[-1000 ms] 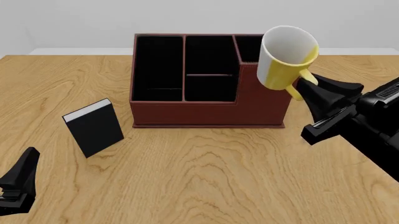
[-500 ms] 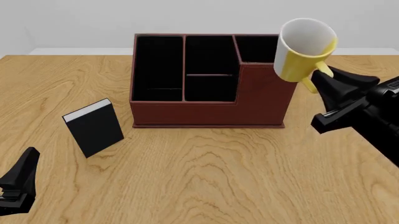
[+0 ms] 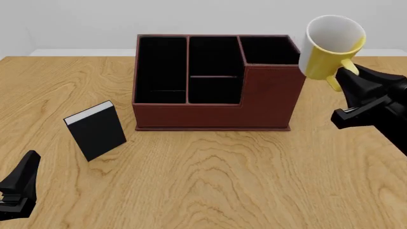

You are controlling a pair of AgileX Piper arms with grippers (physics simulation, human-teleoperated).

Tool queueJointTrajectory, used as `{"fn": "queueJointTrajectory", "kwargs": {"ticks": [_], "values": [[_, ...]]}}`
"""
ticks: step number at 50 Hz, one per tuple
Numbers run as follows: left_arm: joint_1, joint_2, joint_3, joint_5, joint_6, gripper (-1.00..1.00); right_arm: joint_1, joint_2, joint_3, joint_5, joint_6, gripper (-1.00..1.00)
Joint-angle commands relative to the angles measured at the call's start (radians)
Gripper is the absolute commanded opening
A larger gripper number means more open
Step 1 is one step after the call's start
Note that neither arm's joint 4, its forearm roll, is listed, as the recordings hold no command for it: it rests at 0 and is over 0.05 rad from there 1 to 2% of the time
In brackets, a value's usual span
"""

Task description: Pick up the yellow and white mug and place it to the right of the caddy.

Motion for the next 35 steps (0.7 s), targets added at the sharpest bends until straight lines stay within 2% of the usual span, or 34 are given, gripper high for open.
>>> {"fn": "queueJointTrajectory", "kwargs": {"ticks": [1,10,35], "values": [[0.000,0.000,0.000,0.000,0.000,1.00,-0.043,-0.014,-0.007,0.010,0.009,-1.00],[0.000,0.000,0.000,0.000,0.000,1.00,-0.076,-0.015,-0.016,0.016,0.011,-1.00],[0.000,0.000,0.000,0.000,0.000,1.00,-0.194,0.081,-0.023,-0.056,0.041,-1.00]]}}
